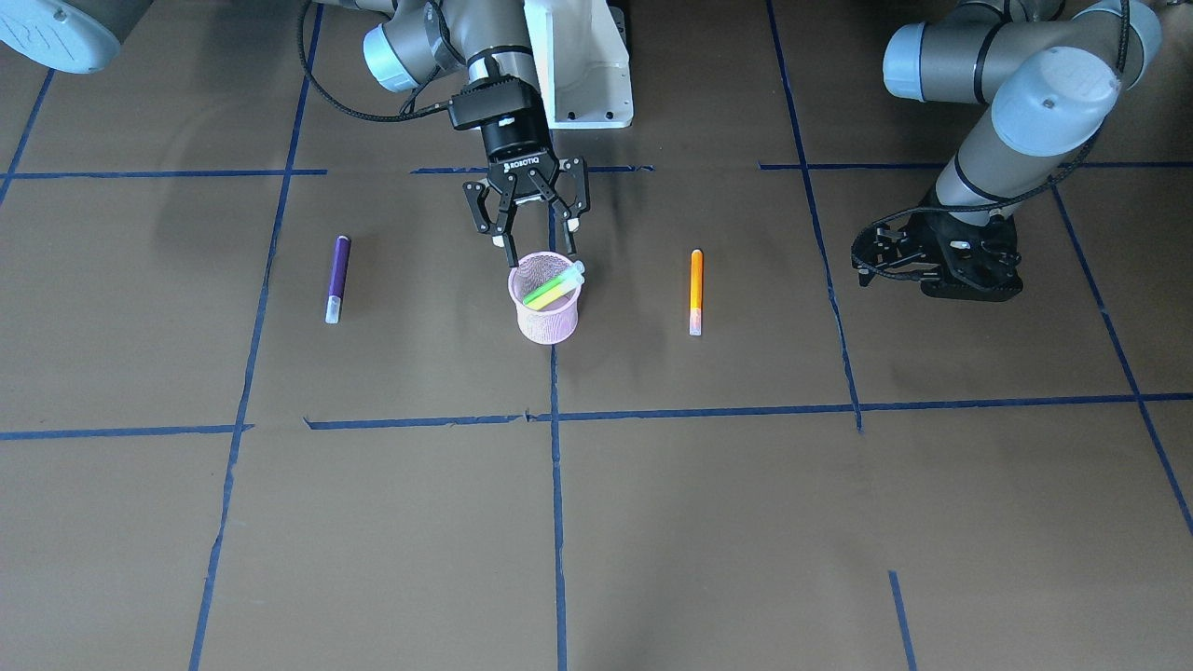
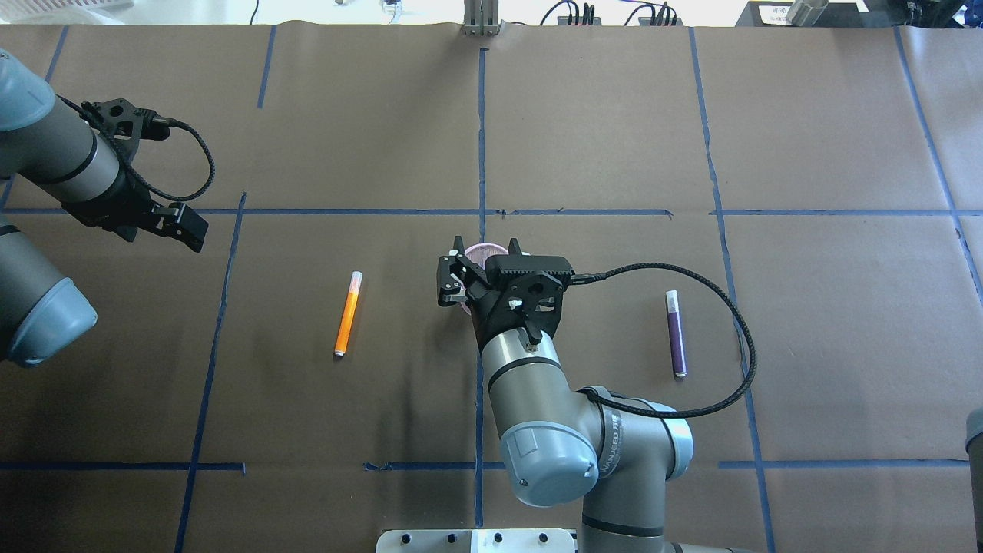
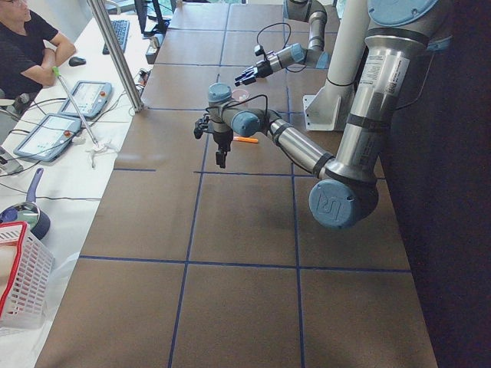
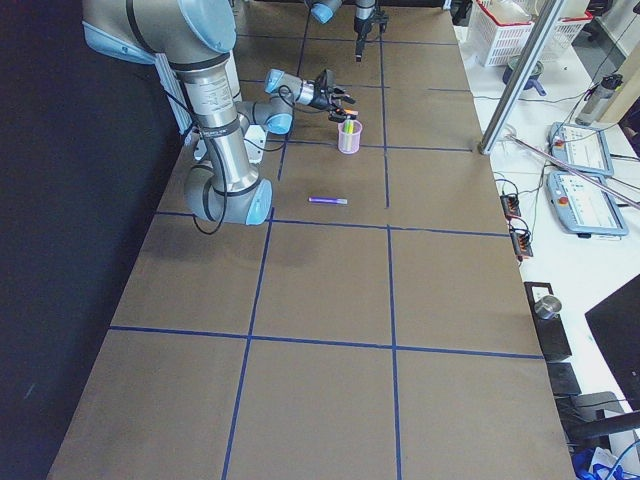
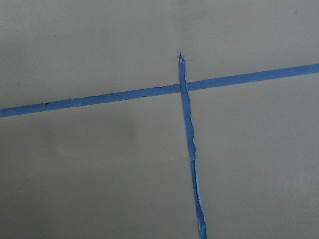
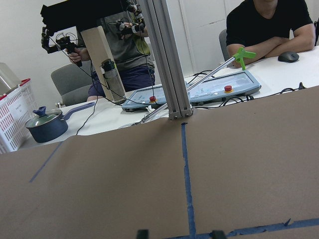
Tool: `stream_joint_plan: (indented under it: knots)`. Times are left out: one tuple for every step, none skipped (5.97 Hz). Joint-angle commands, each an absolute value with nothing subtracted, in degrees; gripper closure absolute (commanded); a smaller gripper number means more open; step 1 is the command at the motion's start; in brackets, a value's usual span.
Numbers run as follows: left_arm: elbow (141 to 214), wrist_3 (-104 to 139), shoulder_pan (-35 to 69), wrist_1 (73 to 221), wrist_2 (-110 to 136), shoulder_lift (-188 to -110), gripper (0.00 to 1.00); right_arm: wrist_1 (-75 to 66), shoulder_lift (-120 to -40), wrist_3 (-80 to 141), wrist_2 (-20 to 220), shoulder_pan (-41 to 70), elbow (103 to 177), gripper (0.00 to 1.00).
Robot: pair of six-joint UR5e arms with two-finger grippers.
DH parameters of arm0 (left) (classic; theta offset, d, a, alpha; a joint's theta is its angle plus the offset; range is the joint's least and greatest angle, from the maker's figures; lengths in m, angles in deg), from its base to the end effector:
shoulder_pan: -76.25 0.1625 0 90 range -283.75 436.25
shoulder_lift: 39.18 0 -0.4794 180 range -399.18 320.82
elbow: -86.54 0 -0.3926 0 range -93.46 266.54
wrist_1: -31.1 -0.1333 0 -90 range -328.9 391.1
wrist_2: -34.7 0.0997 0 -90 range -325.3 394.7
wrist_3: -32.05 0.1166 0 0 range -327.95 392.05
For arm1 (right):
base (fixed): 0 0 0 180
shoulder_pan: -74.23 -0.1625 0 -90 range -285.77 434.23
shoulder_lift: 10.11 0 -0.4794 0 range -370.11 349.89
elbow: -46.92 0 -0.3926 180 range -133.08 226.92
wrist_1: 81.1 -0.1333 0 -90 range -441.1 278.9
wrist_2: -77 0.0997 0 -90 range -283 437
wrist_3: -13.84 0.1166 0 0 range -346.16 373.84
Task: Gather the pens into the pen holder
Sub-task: 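Withdraw the right gripper while the left gripper moves down onto the orange highlighter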
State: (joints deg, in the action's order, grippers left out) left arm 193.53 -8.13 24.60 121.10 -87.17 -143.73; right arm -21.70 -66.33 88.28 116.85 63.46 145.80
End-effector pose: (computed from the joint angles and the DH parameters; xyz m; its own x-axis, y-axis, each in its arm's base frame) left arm 0.3109 -0.5086 0.4534 0.7191 0.1368 -0.6813 -0.0849 0.9904 0.1093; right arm -0.6023 -0.3414 0.2210 0.4984 -0.0802 0.8632 -0.7352 0.4885 0.4699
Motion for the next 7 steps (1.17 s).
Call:
stream_joint_plan:
  knots:
    - [193.6,-8.4,25.3,121.2,-91.8,-147.3,0.00,-17.6,-69.2,86.0,124.1,61.9,155.3,0.00]
    - [192.9,-8.2,28.5,121.0,-92.1,-150.5,0.00,-16.0,-73.6,86.0,130.7,59.6,160.3,0.00]
    - [191.9,-8.6,31.7,121.0,-91.9,-152.8,0.00,-15.7,-80.1,86.0,136.6,57.6,164.7,0.00]
    - [190.4,-13.8,33.7,120.8,-91.5,-154.4,0.00,-15.7,-86.6,86.0,143.9,54.7,169.0,0.00]
    - [189.7,-18.3,37.3,121.2,-88.6,-155.0,0.00,-15.8,-91.5,85.9,154.3,49.1,170.7,0.00]
    - [186.3,-21.5,38.7,121.4,-86.5,-158.2,0.00,-15.6,-93.8,85.7,169.3,40.4,170.6,0.00]
    - [182.9,-22.3,39.5,121.0,-86.5,-160.7,0.00,-15.6,-96.1,85.6,185.7,31.4,169.2,0.00]
